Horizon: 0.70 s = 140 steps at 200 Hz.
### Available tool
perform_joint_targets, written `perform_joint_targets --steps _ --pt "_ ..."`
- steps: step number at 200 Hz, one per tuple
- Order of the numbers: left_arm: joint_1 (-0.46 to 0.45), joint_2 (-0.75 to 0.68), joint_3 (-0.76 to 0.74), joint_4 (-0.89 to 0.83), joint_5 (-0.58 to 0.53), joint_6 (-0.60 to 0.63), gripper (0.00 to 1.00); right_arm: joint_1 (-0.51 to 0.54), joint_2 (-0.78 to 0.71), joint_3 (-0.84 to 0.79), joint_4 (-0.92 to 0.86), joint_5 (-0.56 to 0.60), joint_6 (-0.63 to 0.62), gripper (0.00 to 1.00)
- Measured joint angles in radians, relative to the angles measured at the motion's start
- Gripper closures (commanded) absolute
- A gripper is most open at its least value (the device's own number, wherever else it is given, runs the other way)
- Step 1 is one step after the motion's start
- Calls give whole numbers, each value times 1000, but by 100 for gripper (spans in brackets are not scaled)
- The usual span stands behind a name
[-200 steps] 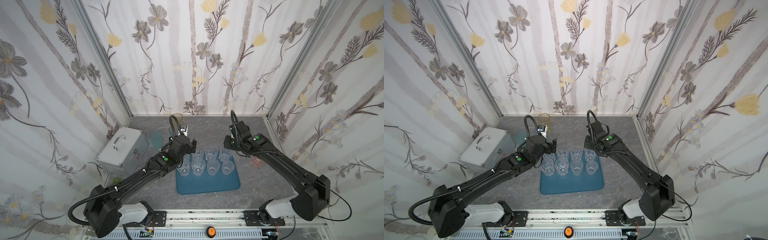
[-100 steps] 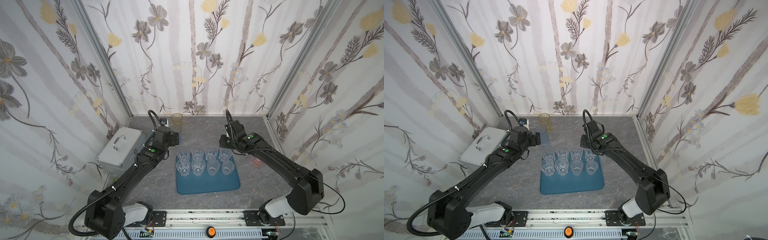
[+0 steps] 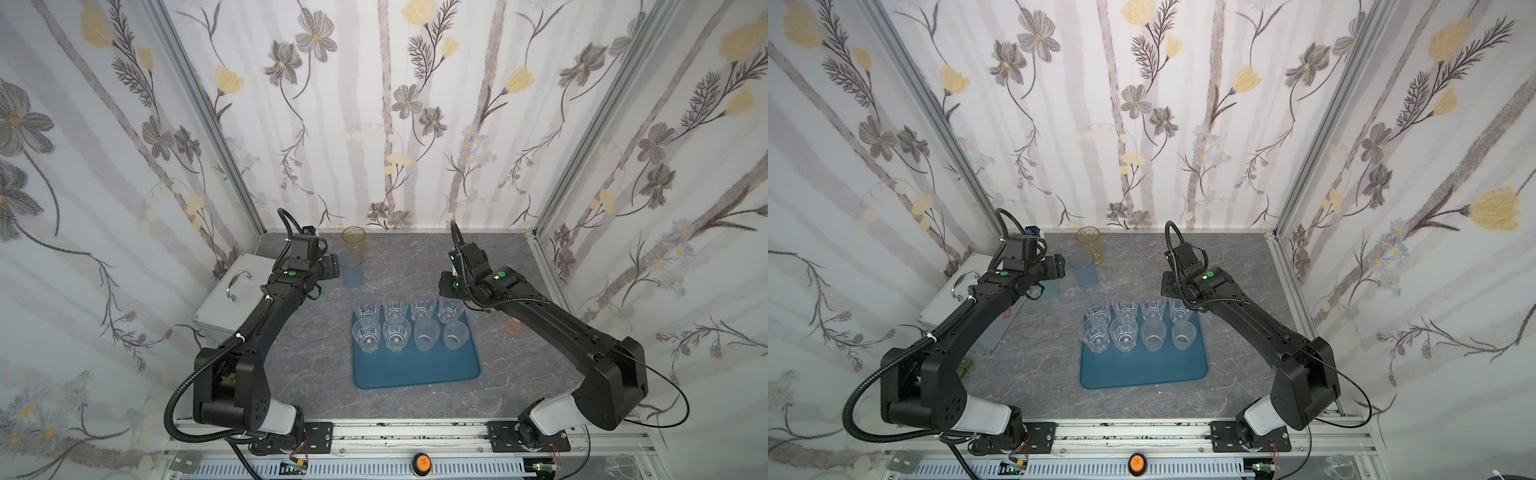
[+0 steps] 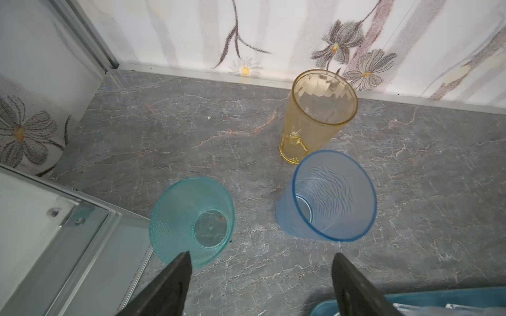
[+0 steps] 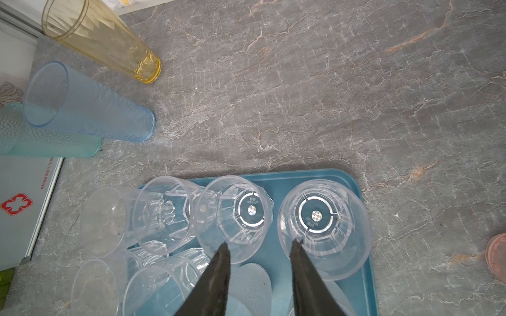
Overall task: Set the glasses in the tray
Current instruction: 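Move the left gripper to the teal glass and grasp it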
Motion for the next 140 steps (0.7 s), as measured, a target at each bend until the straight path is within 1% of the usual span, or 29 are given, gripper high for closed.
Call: perform_joint_targets --steps 23,39,66,96,114,140 --pt "8 77 76 -38 7 24 28 0 -8 -14 15 0 0 62" --pt "6 124 126 -71 26 28 35 0 -10 -18 27 0 0 62" --pt "7 173 167 -91 29 48 43 0 -11 -20 32 0 1 62" --pt "8 212 179 -114 24 62 47 0 -15 -22 37 -5 1 62" --pt "8 226 180 -119 23 67 53 0 -15 -27 38 -7 2 62" --pt "8 241 180 -130 18 72 54 0 -15 -29 41 -7 2 62"
